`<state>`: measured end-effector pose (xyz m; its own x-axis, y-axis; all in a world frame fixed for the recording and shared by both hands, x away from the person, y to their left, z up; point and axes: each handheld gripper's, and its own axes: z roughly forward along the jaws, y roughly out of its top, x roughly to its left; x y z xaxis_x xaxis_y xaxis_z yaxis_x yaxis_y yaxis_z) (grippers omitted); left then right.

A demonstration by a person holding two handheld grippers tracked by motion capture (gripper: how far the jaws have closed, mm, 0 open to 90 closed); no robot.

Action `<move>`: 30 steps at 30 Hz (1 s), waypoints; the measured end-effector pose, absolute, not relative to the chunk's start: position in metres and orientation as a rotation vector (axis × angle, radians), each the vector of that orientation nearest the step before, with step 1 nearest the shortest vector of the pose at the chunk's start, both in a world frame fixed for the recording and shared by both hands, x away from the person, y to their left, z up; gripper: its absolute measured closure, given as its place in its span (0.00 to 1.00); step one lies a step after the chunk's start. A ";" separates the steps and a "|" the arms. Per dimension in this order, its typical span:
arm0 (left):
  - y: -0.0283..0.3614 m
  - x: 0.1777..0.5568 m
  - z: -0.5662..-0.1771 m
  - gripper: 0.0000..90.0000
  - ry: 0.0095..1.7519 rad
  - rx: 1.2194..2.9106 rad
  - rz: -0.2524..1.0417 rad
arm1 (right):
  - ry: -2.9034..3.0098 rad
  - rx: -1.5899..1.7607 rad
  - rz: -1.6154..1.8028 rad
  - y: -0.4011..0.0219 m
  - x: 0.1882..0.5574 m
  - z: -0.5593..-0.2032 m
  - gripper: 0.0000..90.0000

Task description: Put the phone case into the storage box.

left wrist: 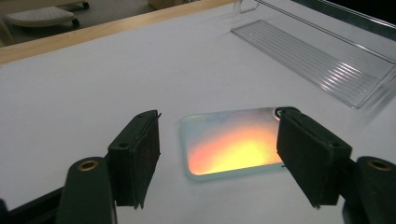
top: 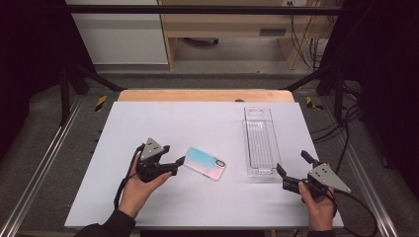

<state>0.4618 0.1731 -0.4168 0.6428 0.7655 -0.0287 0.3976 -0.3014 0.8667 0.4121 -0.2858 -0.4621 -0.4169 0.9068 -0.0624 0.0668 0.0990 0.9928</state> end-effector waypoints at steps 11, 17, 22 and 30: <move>0.143 0.483 -0.418 0.82 0.921 1.988 0.416 | 1.632 0.978 1.409 -0.284 0.412 -0.463 0.05; 0.136 0.495 -0.419 1.00 0.942 1.996 0.395 | 1.628 0.978 1.408 -0.285 0.413 -0.463 0.05; 0.128 0.505 -0.421 1.00 0.970 2.010 0.379 | 1.631 0.977 1.407 -0.284 0.412 -0.463 0.05; 0.113 0.519 -0.429 1.00 0.980 2.040 0.361 | 1.629 0.978 1.409 -0.284 0.414 -0.463 0.05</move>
<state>0.5193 0.1126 -0.4294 0.6550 0.7505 -0.0882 0.5136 -0.3565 0.7805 0.4136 -0.2842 -0.4630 -0.4208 0.9051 -0.0605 0.0707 0.0992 0.9926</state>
